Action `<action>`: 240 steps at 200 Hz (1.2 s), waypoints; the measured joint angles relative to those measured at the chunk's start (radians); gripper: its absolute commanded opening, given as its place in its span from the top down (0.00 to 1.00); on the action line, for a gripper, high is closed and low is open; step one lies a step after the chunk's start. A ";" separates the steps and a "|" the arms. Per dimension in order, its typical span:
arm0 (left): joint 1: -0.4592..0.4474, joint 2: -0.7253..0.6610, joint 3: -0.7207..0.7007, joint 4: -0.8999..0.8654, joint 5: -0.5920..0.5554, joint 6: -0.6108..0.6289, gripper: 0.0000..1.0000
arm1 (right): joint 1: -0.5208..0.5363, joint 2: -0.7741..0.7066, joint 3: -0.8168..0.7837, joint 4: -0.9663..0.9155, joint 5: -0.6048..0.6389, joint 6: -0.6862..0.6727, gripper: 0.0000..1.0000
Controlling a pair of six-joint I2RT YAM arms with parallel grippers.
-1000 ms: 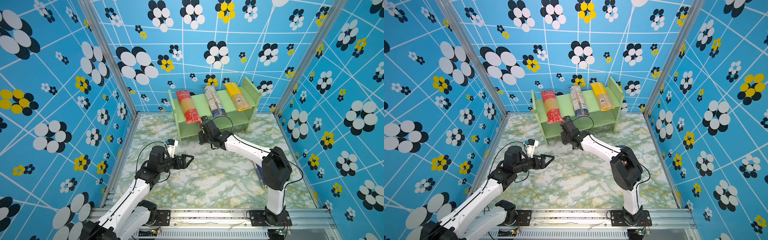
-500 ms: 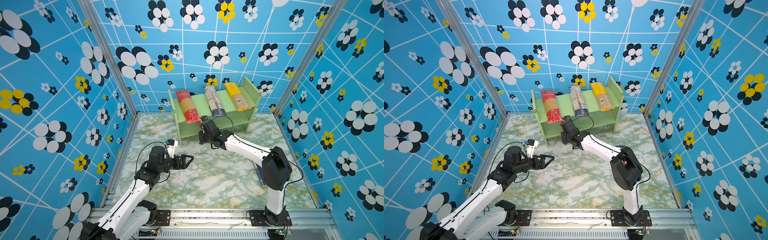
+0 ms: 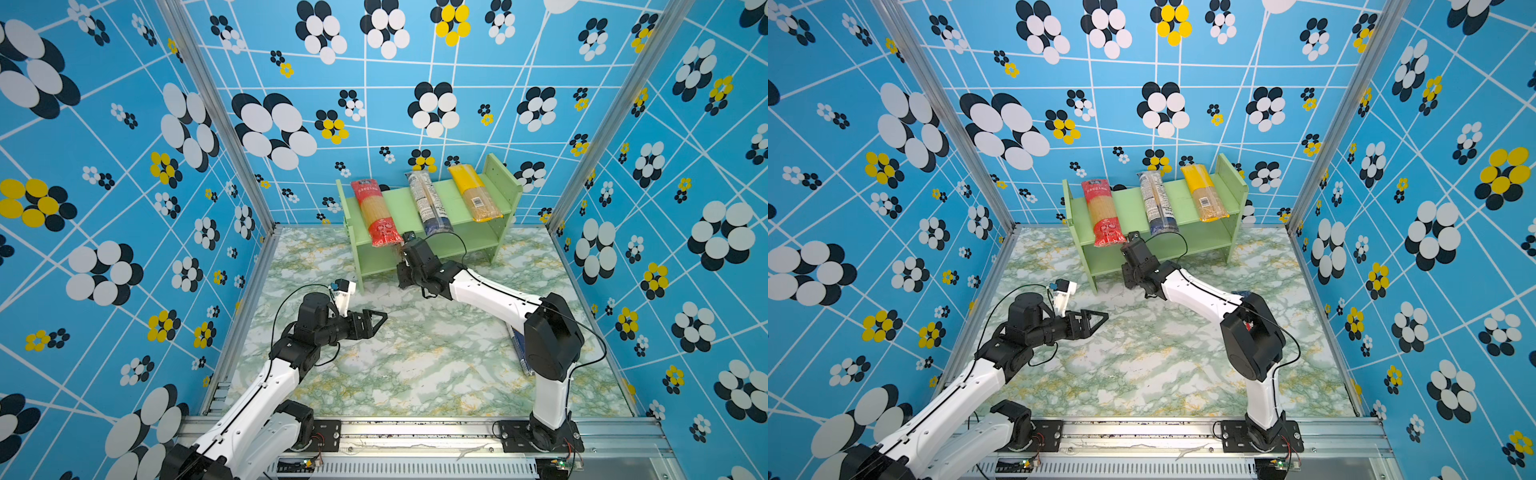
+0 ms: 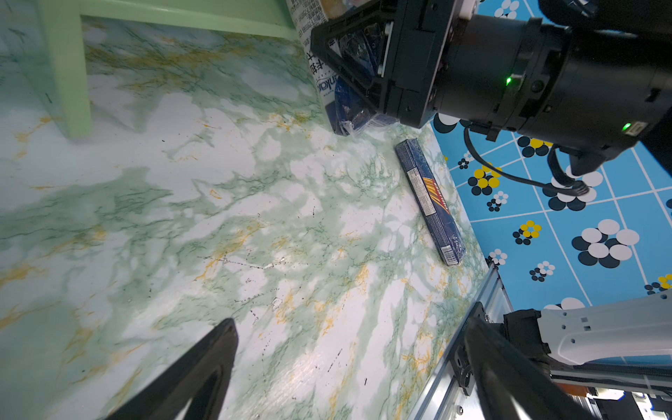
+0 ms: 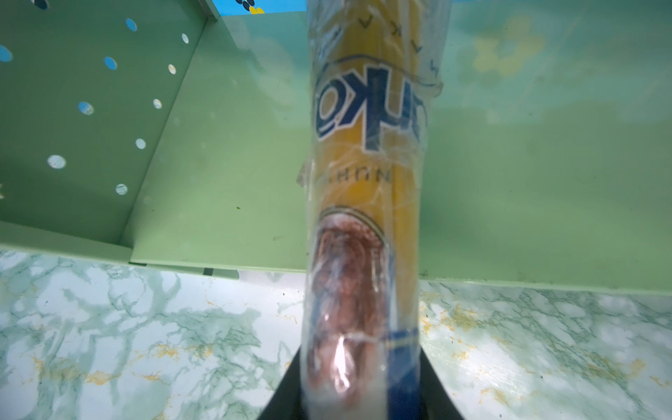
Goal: Arrange pasta packages on shelves
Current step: Place the pasta bag on the shelf.
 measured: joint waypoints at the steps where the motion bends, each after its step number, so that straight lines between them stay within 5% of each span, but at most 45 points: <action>1: 0.000 0.000 0.000 0.000 0.000 0.000 0.01 | 0.000 0.000 0.000 0.000 0.000 0.000 0.87; 240: 0.006 -0.014 0.000 -0.006 0.000 0.000 0.01 | 0.000 0.032 0.024 0.032 0.025 0.029 0.61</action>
